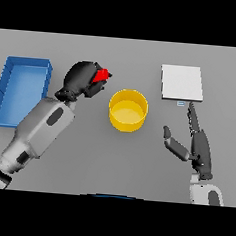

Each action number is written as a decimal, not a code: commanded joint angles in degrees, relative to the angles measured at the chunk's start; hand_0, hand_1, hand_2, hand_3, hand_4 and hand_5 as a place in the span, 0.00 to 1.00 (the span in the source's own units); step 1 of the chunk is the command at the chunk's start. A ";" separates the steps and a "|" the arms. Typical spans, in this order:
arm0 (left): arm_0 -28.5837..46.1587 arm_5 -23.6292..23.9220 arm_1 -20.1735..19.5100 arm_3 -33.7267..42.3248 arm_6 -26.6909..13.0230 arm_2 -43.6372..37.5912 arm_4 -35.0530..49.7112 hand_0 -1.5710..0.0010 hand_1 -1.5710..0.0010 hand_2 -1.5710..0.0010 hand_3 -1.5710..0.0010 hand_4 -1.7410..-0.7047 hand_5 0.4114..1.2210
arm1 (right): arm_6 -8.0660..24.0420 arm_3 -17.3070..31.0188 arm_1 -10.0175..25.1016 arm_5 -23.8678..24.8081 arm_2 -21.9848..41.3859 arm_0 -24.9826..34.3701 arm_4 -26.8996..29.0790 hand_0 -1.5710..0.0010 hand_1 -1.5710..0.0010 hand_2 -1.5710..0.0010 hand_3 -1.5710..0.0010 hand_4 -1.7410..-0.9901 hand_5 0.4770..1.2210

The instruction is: Pick up the red beaker and tilt it to pour out 1 green nut into yellow bowl. Pick up the yellow bowl and place it on the metallic measuring scale.

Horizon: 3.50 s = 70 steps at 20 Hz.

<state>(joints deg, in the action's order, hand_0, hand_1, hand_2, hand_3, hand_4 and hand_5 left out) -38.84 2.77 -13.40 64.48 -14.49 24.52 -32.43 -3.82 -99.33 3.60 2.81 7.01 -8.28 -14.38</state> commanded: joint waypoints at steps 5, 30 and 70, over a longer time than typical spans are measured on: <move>-5.43 -4.20 -2.69 -1.58 -1.74 8.43 -8.49 0.00 0.00 0.00 0.00 0.00 0.95 | -0.26 -1.13 -0.11 -0.03 0.68 -1.20 -0.63 1.00 1.00 1.00 1.00 0.62 0.30; -30.01 -22.03 -2.77 -15.28 10.86 41.63 -29.23 0.00 0.00 0.00 0.00 0.00 1.00 | -1.38 0.62 -1.97 1.84 -0.39 -1.04 0.14 1.00 1.00 1.00 1.00 0.64 0.15; -16.77 9.92 -31.76 -15.68 -10.85 3.24 27.50 0.00 0.00 0.00 0.07 0.00 1.00 | -4.71 3.66 0.25 -0.19 -0.28 1.17 0.44 1.00 1.00 1.00 1.00 0.71 0.21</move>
<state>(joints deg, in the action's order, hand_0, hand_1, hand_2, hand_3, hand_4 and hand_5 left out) -55.49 12.65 -45.16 48.75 -25.24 27.78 -4.77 -8.59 -95.66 3.87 2.61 6.72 -7.14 -13.94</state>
